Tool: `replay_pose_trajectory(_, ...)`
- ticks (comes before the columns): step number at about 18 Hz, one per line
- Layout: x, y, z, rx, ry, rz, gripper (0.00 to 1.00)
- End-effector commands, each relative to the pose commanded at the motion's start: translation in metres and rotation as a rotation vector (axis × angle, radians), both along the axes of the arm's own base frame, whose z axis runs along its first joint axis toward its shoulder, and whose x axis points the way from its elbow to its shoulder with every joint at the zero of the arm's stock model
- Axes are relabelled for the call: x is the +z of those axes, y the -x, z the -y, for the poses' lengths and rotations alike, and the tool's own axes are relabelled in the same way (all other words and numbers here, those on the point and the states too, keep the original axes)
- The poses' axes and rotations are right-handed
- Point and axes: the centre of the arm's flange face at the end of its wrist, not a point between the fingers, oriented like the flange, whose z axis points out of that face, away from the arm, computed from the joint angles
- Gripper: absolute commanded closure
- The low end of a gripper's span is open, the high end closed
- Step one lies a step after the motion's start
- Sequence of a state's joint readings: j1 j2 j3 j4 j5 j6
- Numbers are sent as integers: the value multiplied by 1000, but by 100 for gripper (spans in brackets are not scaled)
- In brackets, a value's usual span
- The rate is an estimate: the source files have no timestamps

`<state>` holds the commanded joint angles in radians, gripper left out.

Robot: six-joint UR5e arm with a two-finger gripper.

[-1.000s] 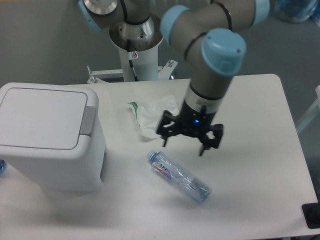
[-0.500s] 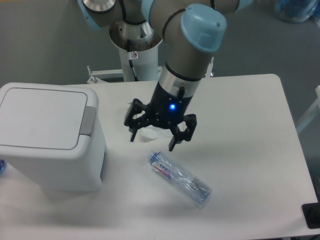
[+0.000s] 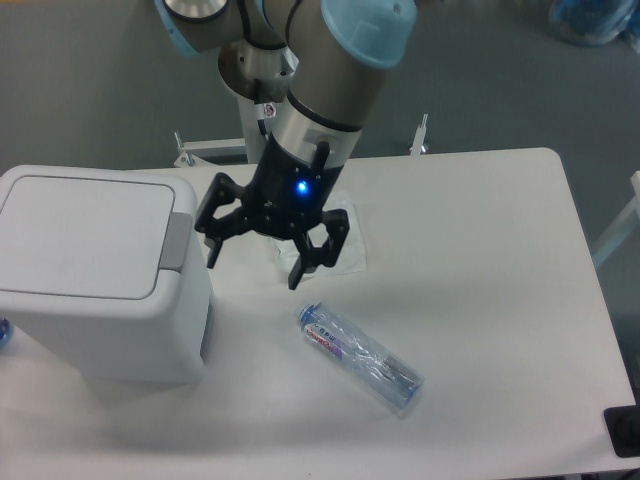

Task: Open the trash can
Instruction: 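Lower the gripper onto the grey button on the trash can lid, then press down on the grey lid button with the gripper fingers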

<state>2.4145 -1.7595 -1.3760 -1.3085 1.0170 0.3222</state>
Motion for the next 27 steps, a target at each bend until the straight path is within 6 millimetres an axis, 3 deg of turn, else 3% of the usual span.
replay_pose_trajectory(3,2,-12,0,-11,4,-3,0)
replay_pose_trajectory(9,-11,-33,20,-18,14,-7,0)
replay_pose_trajectory(14,-28,-40,21,-23,35,8,0)
replay_pose_trajectory(27,-45,-44,17,-36,48,18,0)
